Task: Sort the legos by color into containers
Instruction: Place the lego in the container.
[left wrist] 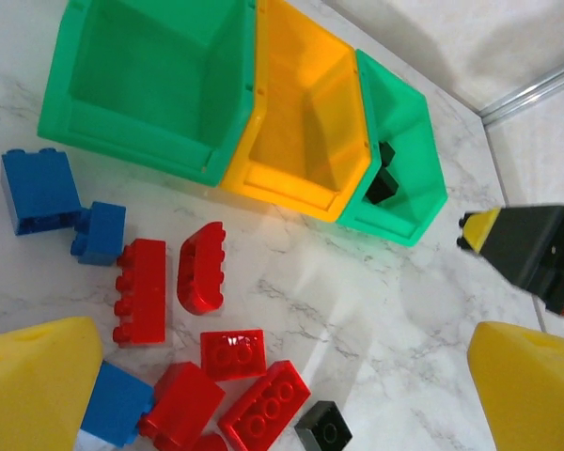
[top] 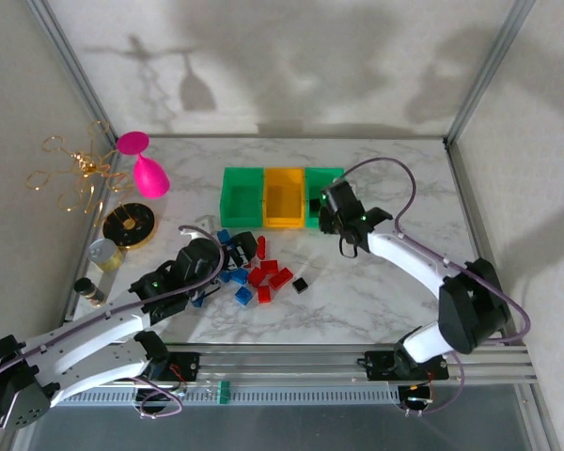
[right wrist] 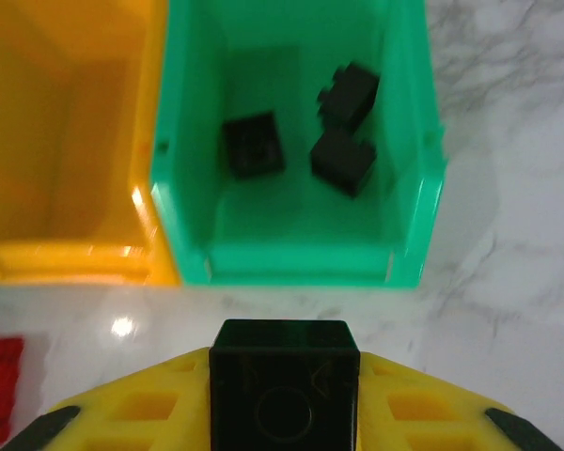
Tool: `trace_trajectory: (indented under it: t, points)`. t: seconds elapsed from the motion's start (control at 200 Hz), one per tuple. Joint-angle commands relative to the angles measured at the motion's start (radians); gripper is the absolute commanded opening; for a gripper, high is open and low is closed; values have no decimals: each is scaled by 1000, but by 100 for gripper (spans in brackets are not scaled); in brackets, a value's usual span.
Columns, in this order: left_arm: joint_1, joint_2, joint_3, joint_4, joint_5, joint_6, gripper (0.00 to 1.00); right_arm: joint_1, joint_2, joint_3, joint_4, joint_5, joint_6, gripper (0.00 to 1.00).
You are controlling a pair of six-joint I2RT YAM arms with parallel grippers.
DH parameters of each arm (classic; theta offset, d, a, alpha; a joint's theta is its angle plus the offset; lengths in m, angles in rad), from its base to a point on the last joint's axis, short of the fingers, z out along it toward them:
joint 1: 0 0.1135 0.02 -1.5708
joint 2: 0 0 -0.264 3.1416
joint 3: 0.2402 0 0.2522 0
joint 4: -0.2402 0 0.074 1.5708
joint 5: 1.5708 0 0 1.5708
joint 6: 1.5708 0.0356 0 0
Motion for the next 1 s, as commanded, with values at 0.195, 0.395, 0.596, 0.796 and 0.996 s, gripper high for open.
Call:
trace_trajectory:
  t: [0.195,0.395,0.596,0.796,0.996]
  points:
    - [68,91,71,63,31,49,100,-104,273,250,97,-50,-109,36]
    - [83,115,78,77,47,55,100,-135,430,394,90,-39,-133,39]
    - [88,117,91,83,73,61,100,-142,469,464,72,-47,-145,53]
    - [88,98,102,69,92,58,100,-139,368,394,87,-98,-145,55]
    - [84,64,84,55,116,52,100,-111,235,253,86,-137,-136,57]
